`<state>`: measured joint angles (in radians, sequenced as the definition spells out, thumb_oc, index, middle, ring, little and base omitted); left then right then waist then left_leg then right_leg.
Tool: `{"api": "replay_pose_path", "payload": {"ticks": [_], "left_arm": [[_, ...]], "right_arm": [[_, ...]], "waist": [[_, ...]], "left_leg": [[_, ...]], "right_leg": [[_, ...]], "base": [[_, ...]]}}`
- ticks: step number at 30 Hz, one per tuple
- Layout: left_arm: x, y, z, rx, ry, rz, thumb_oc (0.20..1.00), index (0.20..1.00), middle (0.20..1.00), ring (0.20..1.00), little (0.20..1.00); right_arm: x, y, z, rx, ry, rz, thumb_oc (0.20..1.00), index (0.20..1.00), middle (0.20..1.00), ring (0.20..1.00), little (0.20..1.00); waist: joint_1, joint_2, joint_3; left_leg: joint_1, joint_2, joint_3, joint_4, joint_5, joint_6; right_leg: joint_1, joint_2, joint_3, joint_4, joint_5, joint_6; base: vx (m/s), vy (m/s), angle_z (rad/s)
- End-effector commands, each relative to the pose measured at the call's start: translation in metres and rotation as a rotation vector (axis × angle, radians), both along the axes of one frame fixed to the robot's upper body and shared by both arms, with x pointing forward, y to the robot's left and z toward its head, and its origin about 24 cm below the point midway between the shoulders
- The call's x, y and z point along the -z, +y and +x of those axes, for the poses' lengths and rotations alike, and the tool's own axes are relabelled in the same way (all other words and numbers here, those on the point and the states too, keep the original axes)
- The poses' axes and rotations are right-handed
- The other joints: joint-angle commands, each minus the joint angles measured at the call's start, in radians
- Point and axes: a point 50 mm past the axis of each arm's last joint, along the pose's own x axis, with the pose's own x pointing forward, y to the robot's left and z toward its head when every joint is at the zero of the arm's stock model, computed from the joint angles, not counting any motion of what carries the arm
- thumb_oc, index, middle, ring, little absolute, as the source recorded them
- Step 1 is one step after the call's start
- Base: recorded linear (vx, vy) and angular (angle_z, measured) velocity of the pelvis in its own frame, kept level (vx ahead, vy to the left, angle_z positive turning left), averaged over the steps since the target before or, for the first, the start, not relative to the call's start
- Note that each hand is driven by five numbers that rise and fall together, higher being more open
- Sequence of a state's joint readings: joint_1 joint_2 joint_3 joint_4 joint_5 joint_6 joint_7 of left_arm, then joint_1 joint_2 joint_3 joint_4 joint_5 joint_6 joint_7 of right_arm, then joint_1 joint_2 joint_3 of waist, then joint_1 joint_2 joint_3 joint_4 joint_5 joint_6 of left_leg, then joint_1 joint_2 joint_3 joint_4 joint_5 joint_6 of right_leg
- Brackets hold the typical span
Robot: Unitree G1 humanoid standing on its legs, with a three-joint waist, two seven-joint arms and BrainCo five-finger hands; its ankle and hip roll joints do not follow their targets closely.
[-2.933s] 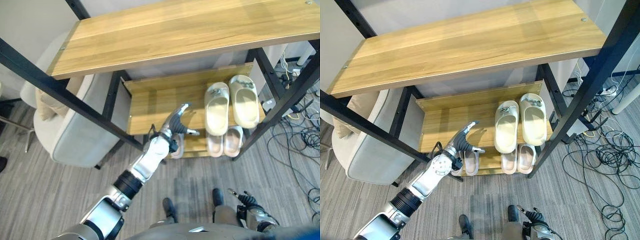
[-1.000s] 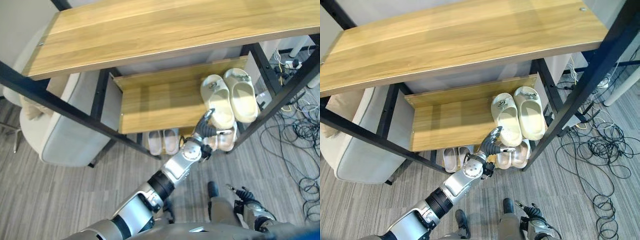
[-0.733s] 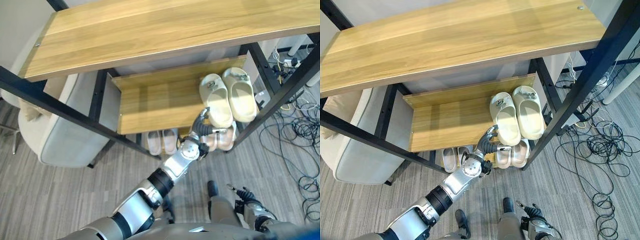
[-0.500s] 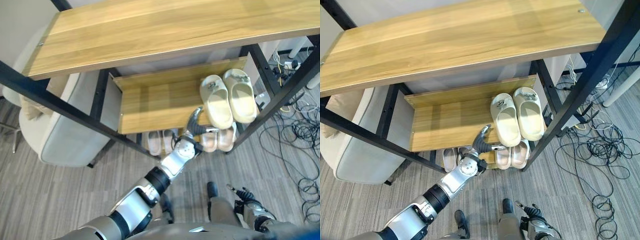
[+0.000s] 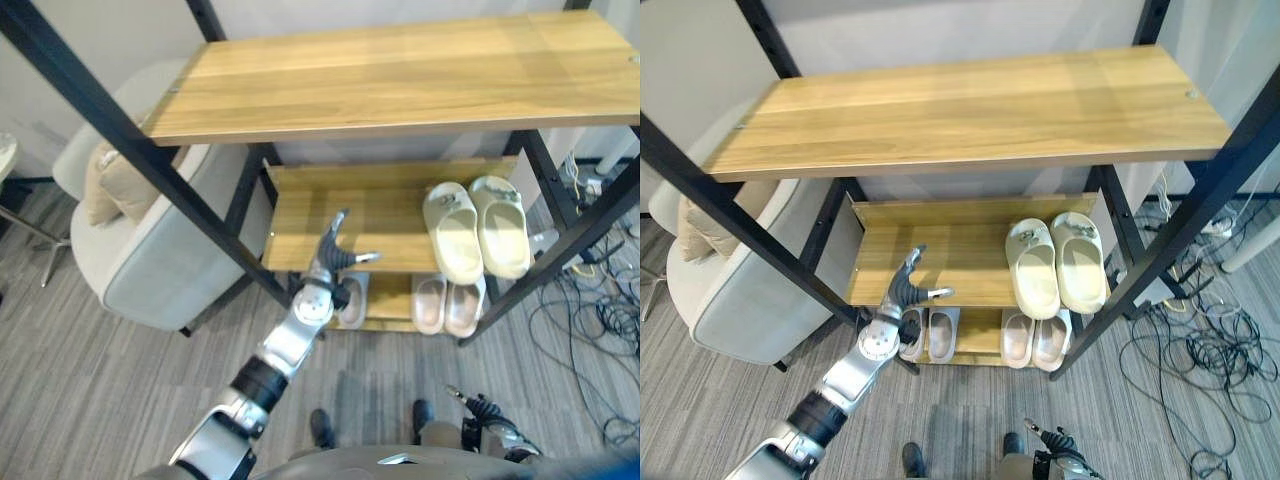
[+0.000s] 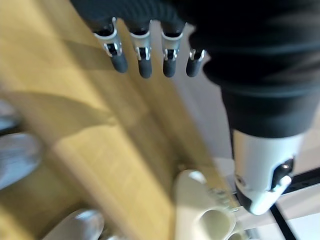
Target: Arrange the slippers neatly on the shoe rack.
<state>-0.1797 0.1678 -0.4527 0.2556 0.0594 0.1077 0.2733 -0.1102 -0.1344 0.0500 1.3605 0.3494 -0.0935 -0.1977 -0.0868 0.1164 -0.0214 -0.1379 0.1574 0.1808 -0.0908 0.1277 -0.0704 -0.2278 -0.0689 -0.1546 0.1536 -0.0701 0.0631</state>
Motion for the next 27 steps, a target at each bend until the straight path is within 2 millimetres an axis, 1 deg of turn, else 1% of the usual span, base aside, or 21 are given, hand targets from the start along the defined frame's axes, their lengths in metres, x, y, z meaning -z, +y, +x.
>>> {"api": "replay_pose_path", "payload": {"ticks": [1,4,5,6,8,9,10,12,13,15,17,18,19,20,21,22,24,25,26,27], "left_arm": [[-0.01,-0.009,0.002,0.109,-0.037,0.006,1.0,1.0,1.0,1.0,1.0],[0.002,-0.008,-0.012,0.172,0.025,0.03,1.0,1.0,1.0,1.0,1.0],[0.003,-0.007,-0.012,0.172,0.026,0.031,1.0,1.0,1.0,1.0,1.0],[0.007,-0.002,-0.017,0.182,0.044,0.058,1.0,1.0,1.0,1.0,1.0],[0.009,0.008,-0.019,0.16,0.05,0.087,1.0,1.0,1.0,1.0,1.0],[0.009,0.008,-0.02,0.159,0.051,0.087,1.0,1.0,1.0,1.0,1.0],[0.009,0.018,-0.019,0.119,0.042,0.107,1.0,1.0,1.0,1.0,1.0],[0.01,0.032,-0.019,0.063,0.039,0.134,1.0,1.0,1.0,1.0,1.0],[0.01,0.032,-0.019,0.063,0.039,0.135,1.0,1.0,1.0,1.0,1.0],[0.012,0.047,-0.019,0.008,0.045,0.158,1.0,1.0,1.0,1.0,1.0],[0.022,0.063,-0.024,-0.041,0.085,0.192,1.0,1.0,1.0,1.0,1.0],[0.026,0.069,-0.027,-0.06,0.11,0.183,1.0,1.0,1.0,1.0,1.0],[0.046,0.081,-0.04,-0.14,0.214,0.074,1.0,1.0,1.0,1.0,1.0],[0.055,0.089,-0.046,-0.178,0.259,0.058,1.0,1.0,1.0,1.0,1.0],[0.069,0.105,-0.056,-0.253,0.33,0.035,1.0,1.0,1.0,1.0,1.0],[0.069,0.105,-0.056,-0.253,0.33,0.035,1.0,1.0,1.0,1.0,1.0],[0.087,0.123,-0.072,-0.287,0.435,0.071,1.0,1.0,1.0,1.0,1.0],[0.087,0.123,-0.072,-0.287,0.435,0.071,1.0,1.0,1.0,1.0,1.0],[0.093,0.126,-0.079,-0.292,0.476,0.058,1.0,1.0,1.0,1.0,1.0],[0.093,0.126,-0.08,-0.292,0.476,0.058,1.0,1.0,1.0,1.0,1.0]], "right_arm": [[0.008,0.019,-0.018,0.01,0.063,0.046,1.0,1.0,1.0,1.0,1.0],[0.008,0.019,-0.022,0.005,0.07,0.044,1.0,1.0,1.0,1.0,1.0],[0.008,0.02,-0.023,0.005,0.071,0.044,1.0,1.0,1.0,1.0,1.0],[0.009,0.021,-0.025,0.007,0.073,0.047,1.0,1.0,1.0,1.0,1.0],[0.009,0.021,-0.027,0.006,0.075,0.047,1.0,1.0,1.0,1.0,1.0],[0.009,0.021,-0.027,0.006,0.075,0.047,1.0,1.0,1.0,1.0,1.0],[0.01,0.023,-0.029,0.014,0.077,0.051,1.0,1.0,1.0,1.0,1.0],[0.01,0.024,-0.031,0.025,0.083,0.056,1.0,1.0,1.0,1.0,1.0],[0.01,0.024,-0.031,0.024,0.084,0.056,1.0,1.0,1.0,1.0,1.0],[0.011,0.027,-0.035,0.028,0.097,0.063,1.0,1.0,1.0,1.0,1.0],[0.012,0.028,-0.039,0.031,0.114,0.071,1.0,1.0,1.0,1.0,1.0],[0.013,0.029,-0.04,0.032,0.119,0.074,1.0,1.0,1.0,1.0,1.0],[0.014,0.029,-0.046,0.051,0.146,0.083,1.0,1.0,1.0,1.0,1.0],[0.014,0.028,-0.048,0.063,0.151,0.089,1.0,1.0,1.0,1.0,1.0],[0.014,0.024,-0.049,0.084,0.162,0.092,1.0,1.0,1.0,1.0,1.0],[0.014,0.025,-0.049,0.083,0.162,0.092,1.0,1.0,1.0,1.0,1.0],[0.014,0.021,-0.052,0.1,0.173,0.095,1.0,1.0,1.0,1.0,1.0],[0.014,0.021,-0.052,0.099,0.173,0.095,1.0,1.0,1.0,1.0,1.0],[0.014,0.021,-0.053,0.098,0.179,0.096,1.0,1.0,1.0,1.0,1.0],[0.014,0.021,-0.053,0.098,0.18,0.096,1.0,1.0,1.0,1.0,1.0]], "waist": [[0.017,-0.035,-0.007],[0.02,-0.043,-0.014],[0.02,-0.043,-0.014],[0.023,-0.048,-0.021],[0.026,-0.052,-0.025],[0.025,-0.053,-0.024],[0.029,-0.058,-0.029],[0.034,-0.066,-0.036],[0.034,-0.067,-0.035],[0.039,-0.074,-0.038],[0.045,-0.082,-0.043],[0.047,-0.086,-0.044],[0.051,-0.092,-0.05],[0.052,-0.095,-0.052],[0.057,-0.102,-0.056],[0.057,-0.102,-0.056],[0.062,-0.111,-0.062],[0.062,-0.111,-0.061],[0.064,-0.112,-0.063],[0.063,-0.112,-0.064]], "left_leg": [[0.068,-0.016,-0.017,0.004,-0.069,-0.048],[0.091,-0.017,-0.016,0.004,-0.076,-0.046],[0.092,-0.017,-0.016,0.004,-0.076,-0.046],[0.103,-0.017,-0.016,0.004,-0.08,-0.045],[0.114,-0.018,-0.018,0.004,-0.083,-0.044],[0.116,-0.018,-0.018,0.004,-0.084,-0.044],[0.121,-0.019,-0.02,0.004,-0.086,-0.043],[0.13,-0.02,-0.022,0.004,-0.089,-0.043],[0.131,-0.02,-0.022,0.004,-0.089,-0.043],[0.138,-0.019,-0.024,0.004,-0.091,-0.043],[0.145,-0.019,-0.025,0.004,-0.095,-0.042],[0.15,-0.019,-0.026,0.004,-0.097,-0.042],[0.157,-0.02,-0.027,0.004,-0.099,-0.042],[0.16,-0.02,-0.028,0.004,-0.1,-0.041],[0.164,-0.021,-0.032,0.004,-0.101,-0.041],[0.164,-0.021,-0.032,0.004,-0.101,-0.041],[0.169,-0.021,-0.032,0.004,-0.103,-0.041],[0.169,-0.021,-0.032,0.004,-0.103,-0.041],[0.17,-0.022,-0.032,0.004,-0.104,-0.041],[0.17,-0.022,-0.032,0.004,-0.104,-0.041]], "right_leg": [[0.095,0.0,0.015,-0.192,0.106,0.06],[0.124,0.0,0.011,-0.207,0.108,0.063],[0.126,0.0,0.011,-0.208,0.108,0.063],[0.14,0.0,0.008,-0.215,0.109,0.065],[0.156,-0.001,0.004,-0.222,0.11,0.067],[0.158,-0.001,0.004,-0.223,0.11,0.067],[0.169,0.0,0.001,-0.23,0.112,0.068],[0.179,-0.001,-0.005,-0.234,0.111,0.071],[0.18,-0.001,-0.005,-0.234,0.111,0.071],[0.19,-0.002,-0.01,-0.236,0.109,0.072],[0.201,-0.001,-0.015,-0.236,0.106,0.072],[0.208,-0.002,-0.018,-0.237,0.105,0.072],[0.218,-0.002,-0.022,-0.239,0.103,0.072],[0.222,-0.002,-0.024,-0.24,0.102,0.072],[0.228,-0.002,-0.027,-0.241,0.102,0.072],[0.229,-0.002,-0.028,-0.241,0.102,0.072],[0.233,-0.002,-0.035,-0.241,0.102,0.074],[0.233,-0.002,-0.035,-0.241,0.102,0.074],[0.234,-0.004,-0.036,-0.241,0.102,0.075],[0.234,-0.004,-0.036,-0.241,0.102,0.075]], "base": [[0.0,0.0,0.0],[0.0,0.0,0.0],[0.0,0.0,0.0],[0.0,0.0,0.0],[0.0,0.015,0.0],[-0.02,0.032,-0.02],[-0.02,0.034,-0.02],[-0.01,0.029,0.05],[0.0,0.015,0.12],[-0.01,0.027,0.14],[0.0,0.032,0.09],[0.0,0.043,0.02],[0.01,0.04,0.0],[0.01,0.063,0.01],[0.0,0.037,0.03],[0.0,0.037,0.06],[0.0,0.033,0.06],[-0.01,0.038,0.07],[0.0,0.016,0.14],[-0.01,0.044,0.13]]}}
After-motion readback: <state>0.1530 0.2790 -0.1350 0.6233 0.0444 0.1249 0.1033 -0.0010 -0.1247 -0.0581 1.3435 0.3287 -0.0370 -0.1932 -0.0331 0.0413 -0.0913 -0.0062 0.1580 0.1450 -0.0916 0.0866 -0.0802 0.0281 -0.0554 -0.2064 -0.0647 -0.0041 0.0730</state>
